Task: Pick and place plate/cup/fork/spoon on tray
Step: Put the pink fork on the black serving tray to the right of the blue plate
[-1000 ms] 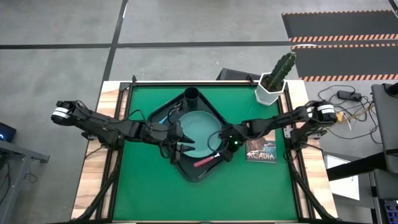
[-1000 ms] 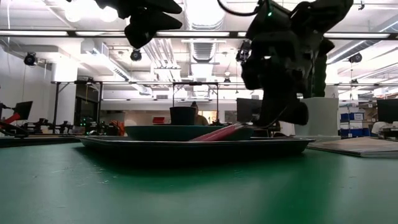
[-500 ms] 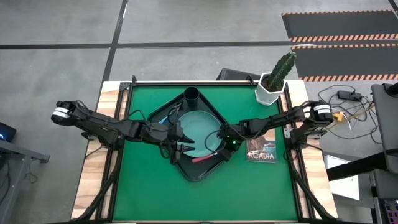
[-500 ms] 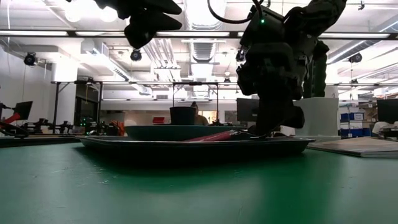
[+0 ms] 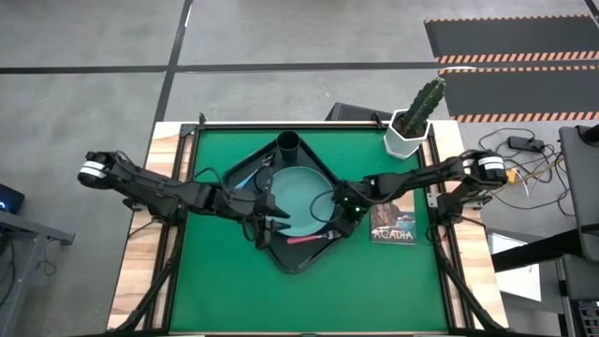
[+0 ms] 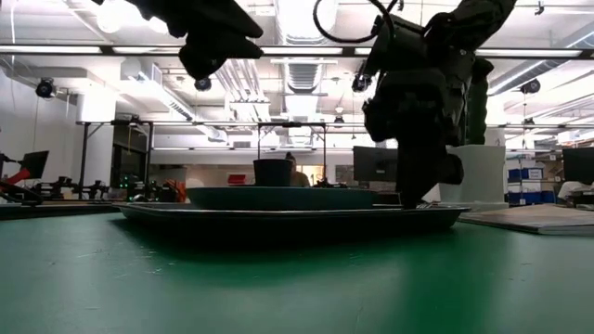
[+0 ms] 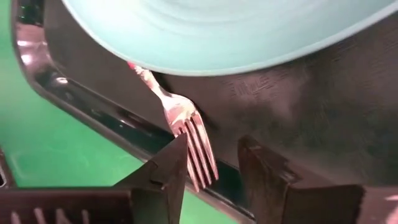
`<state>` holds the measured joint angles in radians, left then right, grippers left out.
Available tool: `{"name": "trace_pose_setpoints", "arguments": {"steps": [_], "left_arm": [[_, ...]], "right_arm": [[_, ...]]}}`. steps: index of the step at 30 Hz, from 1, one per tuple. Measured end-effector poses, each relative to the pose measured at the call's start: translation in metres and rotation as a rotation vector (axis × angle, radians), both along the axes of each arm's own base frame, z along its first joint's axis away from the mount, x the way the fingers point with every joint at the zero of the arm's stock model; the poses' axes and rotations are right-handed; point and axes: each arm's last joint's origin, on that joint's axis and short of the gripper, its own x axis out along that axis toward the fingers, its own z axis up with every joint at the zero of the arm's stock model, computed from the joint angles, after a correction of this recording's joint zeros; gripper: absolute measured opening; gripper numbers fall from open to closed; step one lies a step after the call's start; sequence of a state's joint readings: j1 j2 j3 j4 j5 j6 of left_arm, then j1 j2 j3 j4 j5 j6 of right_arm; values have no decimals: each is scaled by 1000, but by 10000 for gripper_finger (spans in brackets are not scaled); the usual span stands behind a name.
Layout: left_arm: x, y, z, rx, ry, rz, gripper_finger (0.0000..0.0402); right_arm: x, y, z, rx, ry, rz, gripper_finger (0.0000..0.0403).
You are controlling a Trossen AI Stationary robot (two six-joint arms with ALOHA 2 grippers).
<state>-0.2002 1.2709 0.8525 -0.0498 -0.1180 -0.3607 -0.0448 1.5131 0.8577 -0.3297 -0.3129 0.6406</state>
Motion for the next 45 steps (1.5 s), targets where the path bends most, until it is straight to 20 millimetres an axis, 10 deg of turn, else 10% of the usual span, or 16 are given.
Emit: {"name": "trace_pose_setpoints", "arguments": {"steps": [11,19,29,45], "left_arm": [[10,-34,-39,19,134,-79,115],[12,-62,-66,42,208,-64,37],[18,-92,-108,21,268,9,0],[33,-82,-145,199,212,275,0]], "right_arm": [[-19,13,53,-146,-185,10,112],[-37,49,82,-290,-324,90,73],[-42,77,81,-355,-348,200,44],[-42,75,81,-460,-363,224,43]]}}
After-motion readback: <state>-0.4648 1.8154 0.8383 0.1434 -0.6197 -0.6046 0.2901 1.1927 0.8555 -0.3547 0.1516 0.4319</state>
